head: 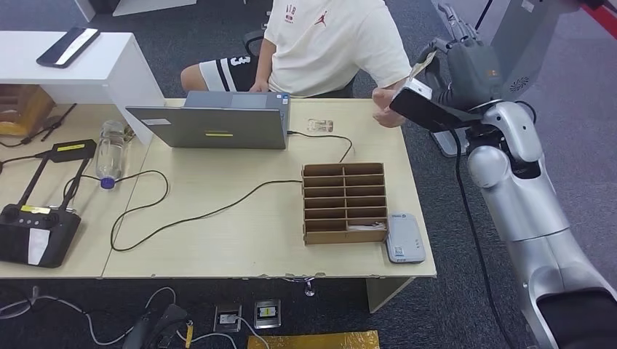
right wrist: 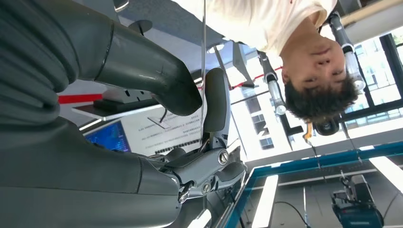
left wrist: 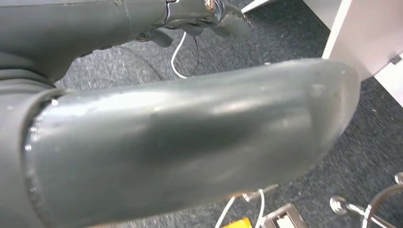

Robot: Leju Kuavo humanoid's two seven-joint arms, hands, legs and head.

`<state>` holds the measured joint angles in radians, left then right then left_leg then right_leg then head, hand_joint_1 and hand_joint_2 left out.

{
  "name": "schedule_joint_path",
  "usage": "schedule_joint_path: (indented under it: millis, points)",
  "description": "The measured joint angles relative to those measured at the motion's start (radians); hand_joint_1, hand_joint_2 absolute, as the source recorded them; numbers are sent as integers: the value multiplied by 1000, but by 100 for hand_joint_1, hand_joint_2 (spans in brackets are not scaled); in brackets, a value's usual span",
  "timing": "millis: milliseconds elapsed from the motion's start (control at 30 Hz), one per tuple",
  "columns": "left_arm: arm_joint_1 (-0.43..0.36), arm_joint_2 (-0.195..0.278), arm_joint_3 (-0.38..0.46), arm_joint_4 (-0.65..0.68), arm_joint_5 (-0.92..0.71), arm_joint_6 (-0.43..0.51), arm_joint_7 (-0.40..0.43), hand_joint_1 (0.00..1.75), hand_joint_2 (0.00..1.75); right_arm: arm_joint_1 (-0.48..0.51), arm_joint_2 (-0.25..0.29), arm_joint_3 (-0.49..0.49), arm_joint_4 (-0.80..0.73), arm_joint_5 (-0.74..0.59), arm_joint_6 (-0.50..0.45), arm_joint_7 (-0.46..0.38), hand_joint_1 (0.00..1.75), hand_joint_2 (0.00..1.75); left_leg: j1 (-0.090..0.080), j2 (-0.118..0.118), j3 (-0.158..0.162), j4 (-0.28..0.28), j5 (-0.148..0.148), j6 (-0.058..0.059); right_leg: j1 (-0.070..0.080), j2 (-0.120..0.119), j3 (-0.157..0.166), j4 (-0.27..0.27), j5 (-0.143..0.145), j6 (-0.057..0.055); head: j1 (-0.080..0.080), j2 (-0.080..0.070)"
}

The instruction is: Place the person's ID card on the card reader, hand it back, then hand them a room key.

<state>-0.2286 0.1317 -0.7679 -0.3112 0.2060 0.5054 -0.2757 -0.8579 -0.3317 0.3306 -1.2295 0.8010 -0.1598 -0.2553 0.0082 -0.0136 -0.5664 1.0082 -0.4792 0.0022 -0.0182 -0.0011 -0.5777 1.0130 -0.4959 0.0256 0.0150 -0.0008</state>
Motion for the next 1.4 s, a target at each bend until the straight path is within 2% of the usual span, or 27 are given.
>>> schedule_joint_path:
  millis: [300,533,733,1000,1033,1133,1167,1400]
  points:
    - [-9,5,-1,1,-6,3,0,0,0,-125,55,45,206,20,0,-45,175,175,0,-2,-1,0,0,0,0,-2,0,0,0,0,0,0]
    - [-15,-1,-3,1,-3,-13,1,0,0,-214,144,122,459,64,-18,-64,175,175,0,-1,-1,0,1,0,0,-2,0,0,0,0,0,0]
    - [0,5,-3,2,29,-1,-5,0,0,-238,198,162,591,70,-37,-66,175,175,1,-1,0,0,1,0,1,-2,0,0,0,0,0,0]
    - [30,-15,-3,2,64,40,-17,0,0,-239,217,193,671,68,-43,-79,175,175,1,-1,0,0,1,0,1,-2,0,-1,0,0,1,0]
    - [31,-16,-3,2,66,40,-17,0,0,-239,217,195,676,66,-45,-79,165,175,1,-1,0,0,1,0,1,-2,0,-1,0,0,0,0]
    - [33,-16,-3,2,71,40,-18,0,0,-239,218,202,689,64,-49,-80,37,175,1,-1,0,0,1,0,1,-2,0,-1,0,0,0,0]
    - [33,-17,-3,2,73,40,-19,0,0,-239,218,205,693,63,-51,-81,3,175,1,-1,0,0,1,0,1,-1,0,-1,0,0,0,0]
    - [38,-19,-1,5,110,63,-44,0,0,-239,215,209,713,20,-116,-103,0,175,1,-1,0,0,1,0,1,-1,-1,-1,0,0,0,0]
